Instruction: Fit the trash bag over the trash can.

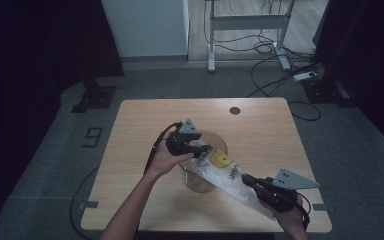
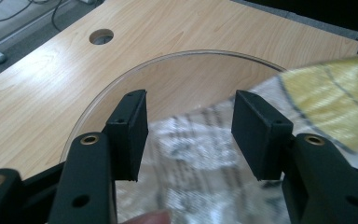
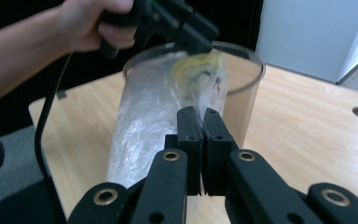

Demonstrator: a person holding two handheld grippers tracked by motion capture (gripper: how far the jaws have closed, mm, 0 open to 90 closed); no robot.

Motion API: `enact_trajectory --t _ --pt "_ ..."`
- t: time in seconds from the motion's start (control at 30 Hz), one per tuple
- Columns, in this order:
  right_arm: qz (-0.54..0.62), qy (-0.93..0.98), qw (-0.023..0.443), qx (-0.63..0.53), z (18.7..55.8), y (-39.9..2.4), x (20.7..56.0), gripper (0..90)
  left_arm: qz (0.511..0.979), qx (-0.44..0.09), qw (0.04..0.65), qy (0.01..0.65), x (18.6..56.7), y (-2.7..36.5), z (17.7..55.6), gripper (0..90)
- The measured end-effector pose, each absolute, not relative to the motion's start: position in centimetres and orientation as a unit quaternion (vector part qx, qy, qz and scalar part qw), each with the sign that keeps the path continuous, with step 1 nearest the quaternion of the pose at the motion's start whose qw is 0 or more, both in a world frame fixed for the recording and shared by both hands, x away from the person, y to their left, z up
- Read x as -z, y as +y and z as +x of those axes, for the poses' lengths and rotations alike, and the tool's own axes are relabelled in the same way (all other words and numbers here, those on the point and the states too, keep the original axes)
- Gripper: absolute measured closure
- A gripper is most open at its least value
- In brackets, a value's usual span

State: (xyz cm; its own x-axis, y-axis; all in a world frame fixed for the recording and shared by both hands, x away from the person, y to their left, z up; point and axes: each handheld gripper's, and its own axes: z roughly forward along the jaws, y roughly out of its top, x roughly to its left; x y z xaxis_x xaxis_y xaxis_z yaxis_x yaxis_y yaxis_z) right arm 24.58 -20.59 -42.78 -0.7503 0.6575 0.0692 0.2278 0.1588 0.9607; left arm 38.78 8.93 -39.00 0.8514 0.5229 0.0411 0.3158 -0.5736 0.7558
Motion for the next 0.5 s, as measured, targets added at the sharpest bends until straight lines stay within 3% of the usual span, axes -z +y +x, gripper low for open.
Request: enact_trajectory --t 0.5 --pt "0.281 0.741 0.192 -0.579 27.6 -17.3 41.2 87.5 0.875 -0.118 0.404 0.241 39.8 10.0 38.5 45.3"
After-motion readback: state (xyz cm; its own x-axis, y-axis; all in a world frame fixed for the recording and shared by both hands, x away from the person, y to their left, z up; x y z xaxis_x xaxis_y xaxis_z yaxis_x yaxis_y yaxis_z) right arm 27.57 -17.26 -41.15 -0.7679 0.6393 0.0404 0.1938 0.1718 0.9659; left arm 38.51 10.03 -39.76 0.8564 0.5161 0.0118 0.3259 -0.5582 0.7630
